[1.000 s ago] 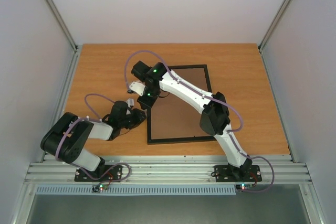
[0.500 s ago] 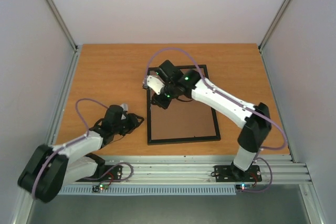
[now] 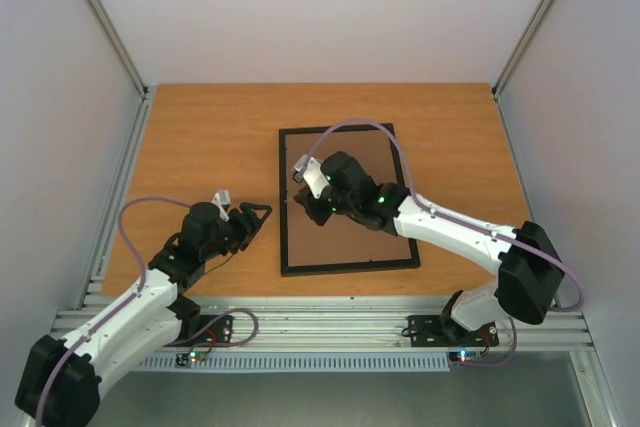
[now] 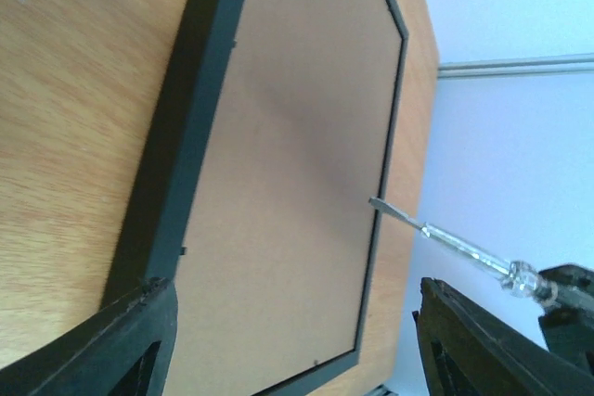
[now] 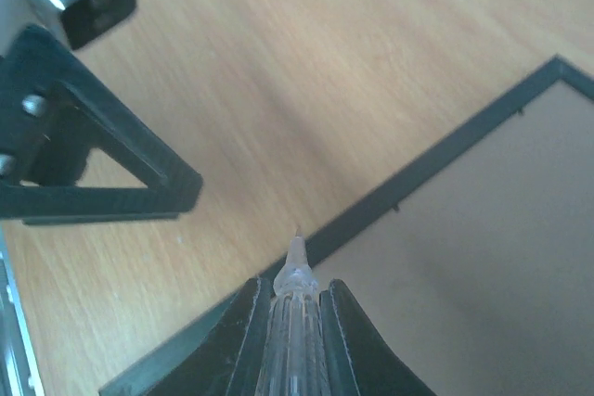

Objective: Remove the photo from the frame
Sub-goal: Adjust the screwdriver at the photo frame.

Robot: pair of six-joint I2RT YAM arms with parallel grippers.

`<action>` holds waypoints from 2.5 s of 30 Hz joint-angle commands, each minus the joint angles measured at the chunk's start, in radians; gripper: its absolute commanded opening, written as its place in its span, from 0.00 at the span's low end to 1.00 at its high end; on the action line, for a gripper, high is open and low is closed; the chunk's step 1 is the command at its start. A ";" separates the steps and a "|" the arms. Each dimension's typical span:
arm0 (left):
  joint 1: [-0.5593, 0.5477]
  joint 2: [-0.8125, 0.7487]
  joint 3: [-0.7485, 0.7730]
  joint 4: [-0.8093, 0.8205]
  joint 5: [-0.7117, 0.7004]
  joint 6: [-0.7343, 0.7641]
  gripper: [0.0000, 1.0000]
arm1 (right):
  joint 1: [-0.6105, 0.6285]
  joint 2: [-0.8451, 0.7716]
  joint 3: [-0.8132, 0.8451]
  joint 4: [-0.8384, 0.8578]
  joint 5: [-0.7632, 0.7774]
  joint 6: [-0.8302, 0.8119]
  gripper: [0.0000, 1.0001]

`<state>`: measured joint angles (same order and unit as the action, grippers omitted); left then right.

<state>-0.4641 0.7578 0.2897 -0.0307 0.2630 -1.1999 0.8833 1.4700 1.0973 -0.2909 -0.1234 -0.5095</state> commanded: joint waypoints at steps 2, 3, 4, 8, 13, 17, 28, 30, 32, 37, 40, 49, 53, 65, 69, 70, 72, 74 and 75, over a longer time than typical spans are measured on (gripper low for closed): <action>-0.011 0.025 0.016 0.172 0.007 -0.156 0.72 | 0.045 -0.071 -0.119 0.341 0.043 0.054 0.01; -0.011 0.039 0.019 0.202 0.013 -0.176 0.72 | 0.055 -0.074 -0.139 0.374 0.047 0.053 0.01; -0.012 0.057 0.023 0.235 0.018 -0.185 0.72 | 0.067 -0.076 -0.158 0.409 0.056 0.047 0.01; -0.013 0.110 0.033 0.347 0.016 -0.246 0.72 | 0.111 -0.078 -0.229 0.542 0.084 0.021 0.01; -0.023 0.148 0.054 0.400 -0.002 -0.273 0.69 | 0.130 -0.072 -0.287 0.664 0.091 0.010 0.01; -0.024 0.148 0.054 0.404 -0.015 -0.273 0.56 | 0.132 -0.067 -0.299 0.678 0.072 -0.007 0.01; -0.024 0.133 0.030 0.433 -0.038 -0.243 0.10 | 0.129 -0.057 -0.286 0.541 0.026 0.023 0.01; -0.024 0.124 0.028 0.431 -0.042 -0.239 0.02 | 0.129 -0.049 -0.272 0.506 0.011 0.039 0.01; -0.024 0.110 0.034 0.400 -0.045 -0.231 0.01 | 0.127 -0.042 -0.253 0.464 -0.010 0.052 0.02; -0.023 0.063 0.089 0.219 -0.055 -0.169 0.00 | 0.110 -0.042 -0.207 0.349 -0.047 0.046 0.10; -0.024 0.041 0.137 0.088 -0.072 -0.126 0.00 | 0.097 -0.034 -0.172 0.278 -0.090 0.031 0.14; -0.025 0.039 0.207 -0.092 -0.066 -0.054 0.01 | 0.071 0.015 -0.127 0.214 -0.229 0.051 0.01; -0.024 -0.003 0.194 -0.078 -0.078 -0.029 0.29 | -0.001 -0.010 -0.132 0.237 -0.370 0.153 0.01; -0.024 -0.080 0.033 0.315 -0.023 -0.020 0.64 | -0.165 -0.038 -0.156 0.426 -0.653 0.581 0.01; -0.025 -0.056 0.010 0.415 -0.002 -0.031 0.60 | -0.165 -0.035 -0.164 0.474 -0.654 0.639 0.01; -0.024 -0.052 0.010 0.422 -0.002 -0.034 0.58 | -0.166 -0.036 -0.166 0.475 -0.646 0.638 0.01; -0.024 -0.043 0.011 0.429 -0.004 -0.043 0.56 | -0.166 -0.033 -0.165 0.467 -0.641 0.625 0.01; -0.025 -0.029 0.007 0.448 -0.004 -0.062 0.56 | -0.165 -0.028 -0.168 0.466 -0.640 0.615 0.01; -0.024 -0.023 0.005 0.462 -0.005 -0.075 0.56 | -0.163 -0.025 -0.171 0.470 -0.638 0.609 0.01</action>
<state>-0.4850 0.7158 0.3099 0.2886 0.2485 -1.2495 0.7193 1.4567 0.9417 0.1364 -0.7429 0.0750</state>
